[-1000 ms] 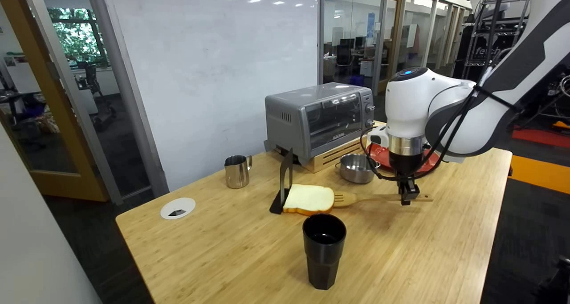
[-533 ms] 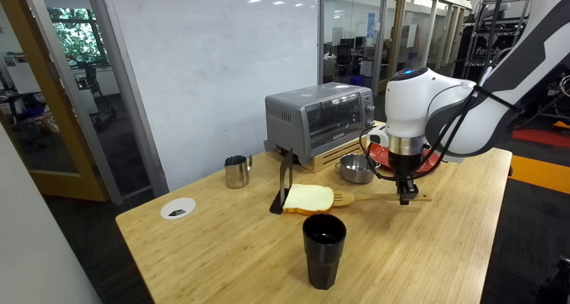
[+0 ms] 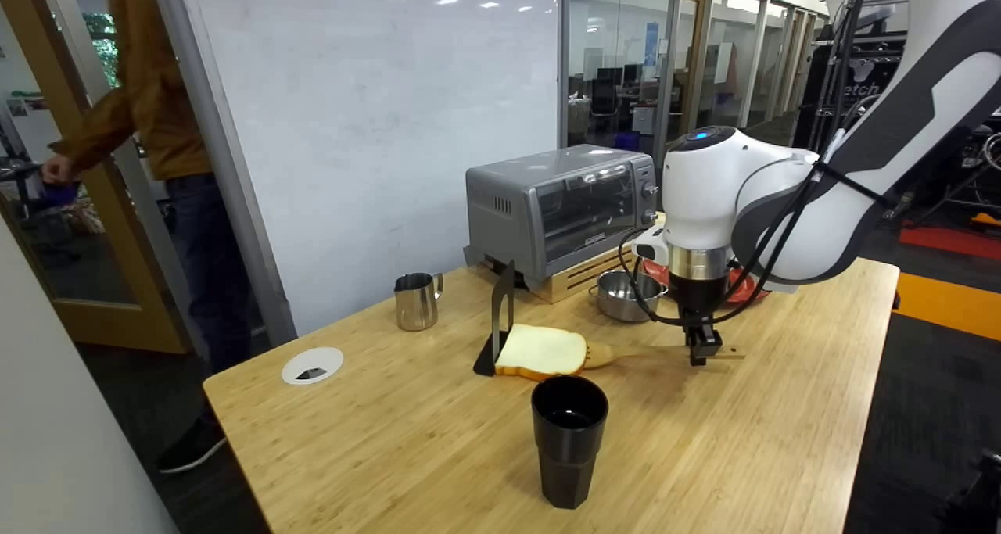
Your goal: Use the spatula from the red plate to pick up the slice of bread and place it on the red plate
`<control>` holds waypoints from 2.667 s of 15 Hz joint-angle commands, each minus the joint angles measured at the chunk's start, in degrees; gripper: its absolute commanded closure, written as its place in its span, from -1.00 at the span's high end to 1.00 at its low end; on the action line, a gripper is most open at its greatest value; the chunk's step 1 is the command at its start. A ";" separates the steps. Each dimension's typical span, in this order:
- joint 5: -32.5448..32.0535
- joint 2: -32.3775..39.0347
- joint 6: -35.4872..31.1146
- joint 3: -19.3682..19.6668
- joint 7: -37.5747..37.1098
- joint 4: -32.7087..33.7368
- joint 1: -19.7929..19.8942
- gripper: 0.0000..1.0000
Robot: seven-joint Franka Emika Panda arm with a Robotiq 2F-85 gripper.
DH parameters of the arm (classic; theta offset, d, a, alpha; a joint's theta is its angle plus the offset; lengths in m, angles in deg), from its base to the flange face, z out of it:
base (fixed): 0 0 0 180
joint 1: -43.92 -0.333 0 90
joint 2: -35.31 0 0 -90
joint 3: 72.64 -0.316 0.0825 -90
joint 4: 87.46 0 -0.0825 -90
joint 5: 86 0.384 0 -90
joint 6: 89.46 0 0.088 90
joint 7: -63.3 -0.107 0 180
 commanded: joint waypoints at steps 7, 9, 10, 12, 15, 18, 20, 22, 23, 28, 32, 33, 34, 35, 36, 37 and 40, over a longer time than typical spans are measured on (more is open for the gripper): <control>-0.31 4.96 1.29 -0.16 -0.11 6.91 -0.55 -0.87; -0.30 5.41 1.37 -0.30 0.09 7.53 -0.65 -0.87; -0.41 5.54 1.25 -0.31 0.04 7.66 -0.76 -0.87; -0.43 5.67 1.27 -0.57 0.39 7.74 -0.94 -0.87; -0.42 5.91 1.26 -1.12 0.96 7.76 -1.17 -0.87; 0.02 5.83 1.39 -2.04 2.09 7.60 -0.90 -0.87; 1.41 5.82 1.53 -3.40 4.58 7.41 0.09 -0.87; 3.41 5.96 1.77 -4.93 7.80 7.39 1.35 -0.87; 4.96 6.10 2.00 -5.84 9.87 7.42 2.18 -0.87; 10.39 6.09 3.86 -7.55 16.98 7.62 4.42 -0.87; 11.08 5.92 3.85 -6.88 18.04 7.55 4.35 -0.87; 10.91 5.84 3.74 -6.68 17.81 7.46 4.21 -0.87; 10.64 5.71 3.51 -6.47 17.50 7.30 4.07 -0.87; 10.45 5.60 3.33 -6.37 17.39 7.13 4.00 -0.87; 10.01 5.48 3.07 -6.12 17.06 6.90 3.78 -0.87; 9.87 5.42 2.97 -6.04 16.98 6.78 3.73 -0.87; 9.12 5.00 2.22 -5.62 16.36 6.04 3.39 -0.87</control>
